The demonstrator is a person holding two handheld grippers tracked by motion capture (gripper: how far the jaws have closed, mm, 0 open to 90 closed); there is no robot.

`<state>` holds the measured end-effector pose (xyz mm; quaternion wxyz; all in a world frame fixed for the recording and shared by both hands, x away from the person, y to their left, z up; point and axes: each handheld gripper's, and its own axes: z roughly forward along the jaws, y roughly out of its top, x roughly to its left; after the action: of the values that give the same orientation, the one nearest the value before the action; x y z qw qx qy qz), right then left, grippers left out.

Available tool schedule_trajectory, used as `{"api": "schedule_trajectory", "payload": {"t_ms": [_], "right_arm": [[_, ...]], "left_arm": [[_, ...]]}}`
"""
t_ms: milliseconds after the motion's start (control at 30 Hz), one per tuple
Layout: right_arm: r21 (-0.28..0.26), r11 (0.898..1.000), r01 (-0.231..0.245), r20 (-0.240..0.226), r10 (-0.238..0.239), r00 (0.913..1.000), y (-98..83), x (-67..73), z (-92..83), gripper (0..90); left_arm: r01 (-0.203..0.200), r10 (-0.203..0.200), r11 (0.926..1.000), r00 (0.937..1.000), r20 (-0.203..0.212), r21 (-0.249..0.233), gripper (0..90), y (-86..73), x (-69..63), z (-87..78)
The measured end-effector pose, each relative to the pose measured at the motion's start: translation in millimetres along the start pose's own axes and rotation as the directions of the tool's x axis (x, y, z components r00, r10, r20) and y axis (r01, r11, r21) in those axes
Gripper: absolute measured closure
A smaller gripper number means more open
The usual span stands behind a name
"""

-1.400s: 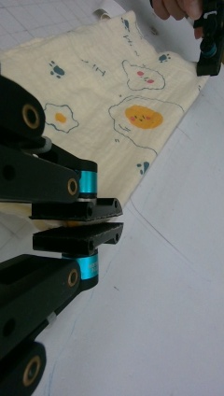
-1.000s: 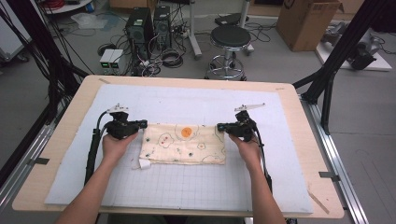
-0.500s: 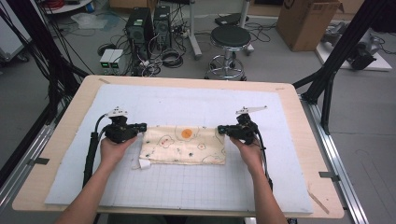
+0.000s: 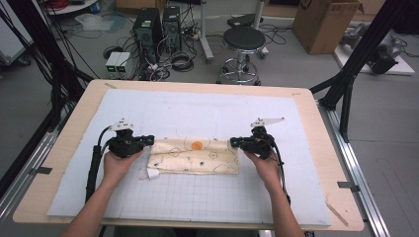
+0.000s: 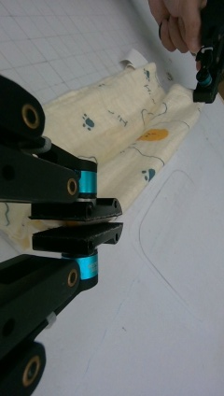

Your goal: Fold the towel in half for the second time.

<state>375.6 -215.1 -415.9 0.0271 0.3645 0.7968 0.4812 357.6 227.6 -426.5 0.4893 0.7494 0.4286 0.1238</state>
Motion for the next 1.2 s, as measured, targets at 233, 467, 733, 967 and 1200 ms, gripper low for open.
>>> {"api": "schedule_trajectory", "payload": {"t_ms": [233, 467, 733, 967, 1200], "right_arm": [[0.001, 0.999, 0.034, -0.013, -0.034, 0.9993, -4.6, 10.2, -7.8, 85.8], [0.028, 0.998, 0.056, -0.027, -0.055, 0.9981, -14.6, 19.5, -9.5, 85.7], [0.065, 0.994, 0.082, -0.029, -0.081, 0.9963, -26.0, 26.9, -9.1, 85.7], [0.110, 0.988, 0.112, -0.026, -0.110, 0.9936, -31.7, 34.2, -8.3, 85.5], [0.131, 0.984, 0.119, -0.029, -0.116, 0.9928, -41.4, 38.3, -8.5, 82.8]], "left_arm": [[-0.028, 0.028, 0.9996, 0.9994, 0.020, -0.010, 85.2, -5.4, -5.5, -8.4], [-0.087, 0.087, 0.9960, 0.9958, 0.029, 0.016, 84.6, -14.1, -14.5, -15.7], [-0.178, 0.176, 0.9826, 0.9835, 0.042, 0.053, 84.5, -20.0, -26.4, -22.3], [-0.211, 0.206, 0.9727, 0.9768, 0.057, 0.096, 83.9, -35.1, -30.9, -26.0], [-0.209, 0.202, 0.9718, 0.9769, 0.071, 0.110, 80.1, -39.0, -31.5, -28.3]]}}
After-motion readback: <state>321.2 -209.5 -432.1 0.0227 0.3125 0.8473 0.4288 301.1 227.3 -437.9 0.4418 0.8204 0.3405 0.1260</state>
